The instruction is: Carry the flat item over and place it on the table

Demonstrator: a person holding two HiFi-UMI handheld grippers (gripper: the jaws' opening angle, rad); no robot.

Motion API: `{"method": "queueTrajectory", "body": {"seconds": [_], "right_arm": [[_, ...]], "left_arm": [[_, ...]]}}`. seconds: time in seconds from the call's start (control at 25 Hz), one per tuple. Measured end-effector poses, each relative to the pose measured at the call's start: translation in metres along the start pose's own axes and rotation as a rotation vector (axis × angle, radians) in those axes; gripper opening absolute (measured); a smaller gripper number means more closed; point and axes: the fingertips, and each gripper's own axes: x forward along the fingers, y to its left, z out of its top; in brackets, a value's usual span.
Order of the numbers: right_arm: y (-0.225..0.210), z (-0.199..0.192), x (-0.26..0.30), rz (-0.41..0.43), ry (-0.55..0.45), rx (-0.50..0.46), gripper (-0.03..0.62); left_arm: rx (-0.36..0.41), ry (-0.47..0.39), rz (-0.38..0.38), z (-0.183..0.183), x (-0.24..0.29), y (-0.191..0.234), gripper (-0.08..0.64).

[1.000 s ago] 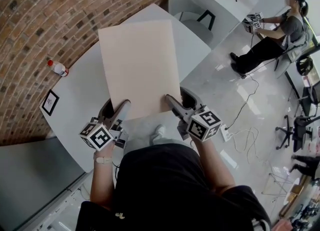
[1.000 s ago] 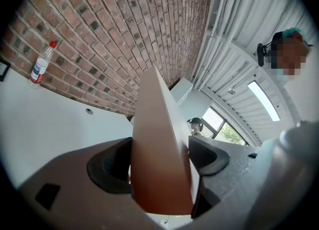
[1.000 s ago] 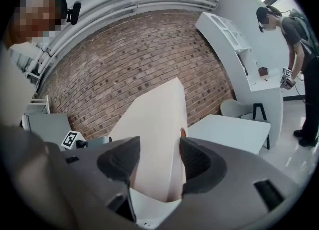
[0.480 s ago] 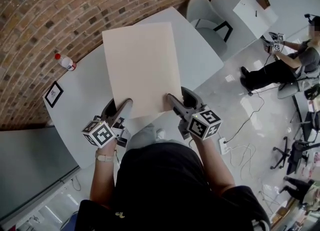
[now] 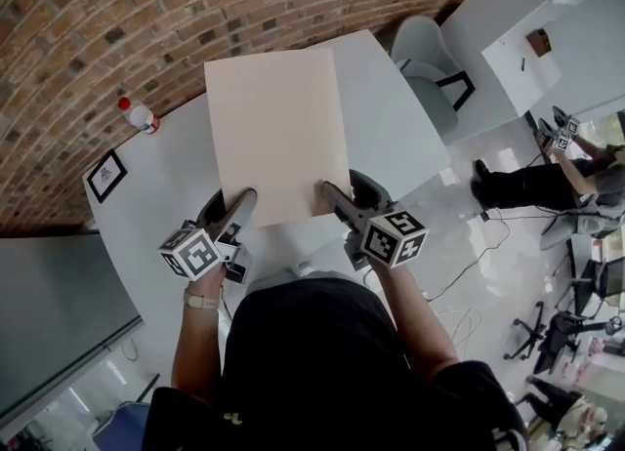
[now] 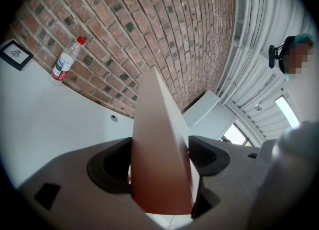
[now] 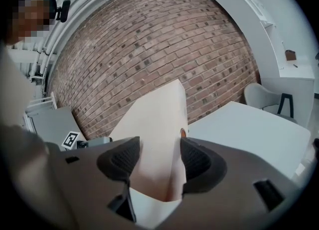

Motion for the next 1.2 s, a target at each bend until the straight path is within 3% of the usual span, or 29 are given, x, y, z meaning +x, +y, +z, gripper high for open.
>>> {"method": "queueTrajectory", "body": {"seconds": [0.6, 1.2], "right_arm": [[-0.009, -0.006, 0.101, 0.063, 0.151, -0.020, 0.261], [-0.047, -0.020, 0.173, 0.138, 0.325, -0.021, 0.261]], "left_arm": [[-0.111, -0.058, 0.103, 0.026, 0.009, 0.081, 0.339], [-0.237, -0.119, 0.248, 0.018, 0.033, 0.139, 0.339]]}}
